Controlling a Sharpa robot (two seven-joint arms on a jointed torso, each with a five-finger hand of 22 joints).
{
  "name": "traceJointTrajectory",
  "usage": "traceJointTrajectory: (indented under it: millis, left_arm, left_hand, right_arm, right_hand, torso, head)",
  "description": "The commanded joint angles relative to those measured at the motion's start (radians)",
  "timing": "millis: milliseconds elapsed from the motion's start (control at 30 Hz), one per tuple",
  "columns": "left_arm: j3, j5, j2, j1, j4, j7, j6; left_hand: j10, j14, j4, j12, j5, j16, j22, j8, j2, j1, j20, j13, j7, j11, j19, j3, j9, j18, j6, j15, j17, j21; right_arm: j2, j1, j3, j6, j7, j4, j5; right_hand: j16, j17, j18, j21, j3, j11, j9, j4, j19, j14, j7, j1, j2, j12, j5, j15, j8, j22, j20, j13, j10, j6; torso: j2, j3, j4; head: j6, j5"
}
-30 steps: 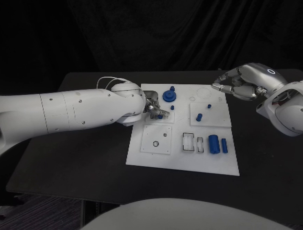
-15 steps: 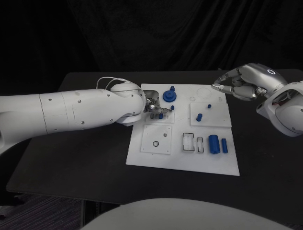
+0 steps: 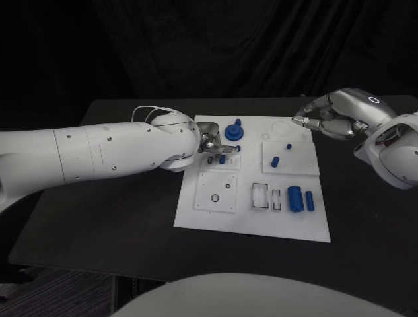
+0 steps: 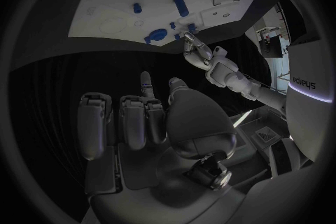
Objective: Assemble the parts on the task board
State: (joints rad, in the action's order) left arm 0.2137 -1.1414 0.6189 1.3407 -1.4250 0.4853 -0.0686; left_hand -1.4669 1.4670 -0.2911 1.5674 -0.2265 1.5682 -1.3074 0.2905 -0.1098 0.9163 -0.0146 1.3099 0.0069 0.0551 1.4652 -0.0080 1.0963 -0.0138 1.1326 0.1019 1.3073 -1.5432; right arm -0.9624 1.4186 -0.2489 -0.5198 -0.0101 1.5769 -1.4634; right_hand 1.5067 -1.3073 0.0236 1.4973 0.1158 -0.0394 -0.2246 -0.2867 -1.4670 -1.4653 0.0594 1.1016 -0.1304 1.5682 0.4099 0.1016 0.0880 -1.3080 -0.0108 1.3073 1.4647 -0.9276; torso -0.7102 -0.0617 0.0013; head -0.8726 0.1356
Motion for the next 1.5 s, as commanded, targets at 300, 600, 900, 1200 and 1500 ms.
traceJointTrajectory:
  millis: [300, 600, 900, 1200, 1500]
  left_arm:
    - [-0.001, -0.004, 0.000, -0.002, 0.004, 0.009, 0.027]
    - [-0.001, -0.004, 0.018, -0.002, -0.025, -0.003, -0.002]
    - [-0.001, -0.004, 0.048, -0.002, -0.062, -0.013, -0.036]
    - [-0.001, -0.035, 0.091, 0.009, -0.108, -0.018, -0.083]
    - [-0.001, -0.073, 0.120, 0.032, -0.105, 0.011, -0.044]
  left_hand:
    - [-0.104, 0.104, 0.010, 0.003, -0.090, 0.003, -0.240, -0.001, 0.002, 0.062, 0.008, 0.261, -0.006, 0.007, 0.084, 0.005, 0.017, 0.005, -0.012, 0.006, 0.264, -0.002]
    - [-0.104, 0.104, 0.029, 0.003, -0.082, 0.003, -0.243, -0.003, 0.030, 0.115, 0.009, 0.261, -0.008, 0.009, 0.086, 0.007, 0.026, 0.005, -0.012, 0.007, 0.264, -0.003]
    - [-0.104, 0.104, 0.042, 0.003, -0.070, 0.003, -0.244, -0.004, 0.040, 0.147, 0.010, 0.261, -0.009, 0.010, 0.087, 0.011, 0.031, 0.006, -0.011, 0.008, 0.264, -0.004]
    - [-0.104, 0.104, 0.044, 0.003, -0.076, 0.003, -0.250, 0.005, 0.048, 0.174, 0.011, 0.261, -0.007, 0.009, 0.092, 0.009, 0.060, 0.008, -0.030, 0.008, 0.264, -0.011]
    - [-0.104, 0.104, 0.037, 0.003, -0.090, 0.003, -0.250, 0.033, 0.049, 0.210, 0.009, 0.261, -0.003, 0.006, 0.092, 0.010, 0.130, 0.008, -0.077, 0.006, 0.264, -0.010]
  right_arm:
    - [-0.002, -0.003, 0.001, 0.004, 0.022, 0.000, -0.005]
    - [-0.005, -0.004, 0.001, 0.004, 0.022, 0.001, -0.005]
    - [-0.008, -0.005, 0.001, 0.003, 0.021, 0.002, -0.005]
    - [-0.008, -0.005, 0.001, 0.004, 0.022, 0.001, -0.005]
    - [-0.011, -0.005, 0.001, 0.006, 0.024, 0.001, -0.005]
  right_hand:
    - [-0.005, -0.118, -0.002, -0.007, 0.004, 0.006, 0.001, -0.002, -0.066, -0.078, 0.000, 0.012, -0.001, 0.003, 0.004, -0.009, -0.004, -0.235, -0.009, 0.264, 0.106, -0.005]
    - [-0.005, -0.118, -0.002, -0.007, 0.004, 0.006, 0.001, -0.002, -0.066, -0.078, 0.000, 0.012, -0.002, 0.003, 0.004, -0.009, -0.004, -0.235, -0.009, 0.264, 0.106, -0.005]
    - [-0.006, -0.117, -0.003, -0.007, 0.004, 0.007, 0.001, -0.003, -0.066, -0.078, 0.001, 0.013, -0.002, 0.003, 0.004, -0.009, -0.005, -0.235, -0.009, 0.264, 0.106, -0.005]
    - [-0.006, -0.117, -0.002, -0.008, 0.005, 0.007, 0.001, -0.003, -0.065, -0.078, 0.001, 0.012, -0.003, 0.003, 0.004, -0.009, -0.005, -0.235, -0.009, 0.264, 0.106, -0.005]
    - [-0.006, -0.116, -0.002, -0.008, 0.006, 0.007, 0.001, -0.004, -0.065, -0.078, 0.001, 0.011, -0.003, 0.003, 0.002, -0.009, -0.005, -0.235, -0.010, 0.264, 0.106, -0.005]
  torso:
    - [0.000, -0.0003, 0.0007]
    - [0.000, -0.0006, -0.0002]
    - [0.000, -0.0001, -0.0002]
    - [0.000, -0.0008, -0.0003]
    - [0.000, -0.0005, 0.0023]
  head:
    - [0.000, 0.000]
    - [0.000, 0.000]
    - [0.000, -0.003]
    - [0.000, -0.004]
    - [0.000, -0.007]
